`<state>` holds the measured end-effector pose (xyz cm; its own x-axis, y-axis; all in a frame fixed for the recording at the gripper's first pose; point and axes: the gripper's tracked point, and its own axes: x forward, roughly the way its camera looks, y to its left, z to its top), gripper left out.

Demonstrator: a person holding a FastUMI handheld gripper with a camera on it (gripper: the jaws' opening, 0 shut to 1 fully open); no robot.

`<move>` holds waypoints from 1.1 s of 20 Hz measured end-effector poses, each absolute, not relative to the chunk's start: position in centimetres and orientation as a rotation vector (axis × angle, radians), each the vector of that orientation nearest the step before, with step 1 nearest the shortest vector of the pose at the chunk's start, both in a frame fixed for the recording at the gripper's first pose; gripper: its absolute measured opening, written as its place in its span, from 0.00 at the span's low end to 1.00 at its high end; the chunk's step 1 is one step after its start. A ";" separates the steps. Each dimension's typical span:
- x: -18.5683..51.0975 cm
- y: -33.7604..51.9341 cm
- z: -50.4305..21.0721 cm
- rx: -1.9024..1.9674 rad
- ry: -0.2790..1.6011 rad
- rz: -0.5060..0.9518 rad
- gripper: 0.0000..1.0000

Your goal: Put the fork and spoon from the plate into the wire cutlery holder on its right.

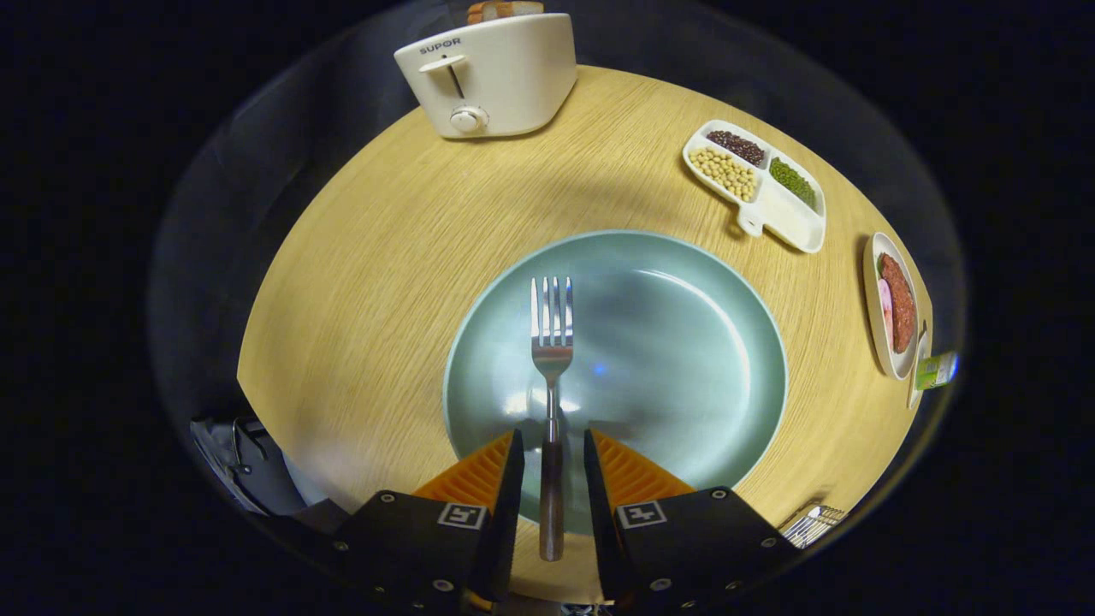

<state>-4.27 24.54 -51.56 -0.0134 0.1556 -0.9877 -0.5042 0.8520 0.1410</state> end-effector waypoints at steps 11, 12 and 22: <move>-3.4 24.7 -50.9 -0.221 1.462 0.446 0.04; -3.0 24.4 -50.4 -0.197 1.449 0.431 0.04; -3.7 16.4 -42.2 -0.024 1.304 0.181 0.04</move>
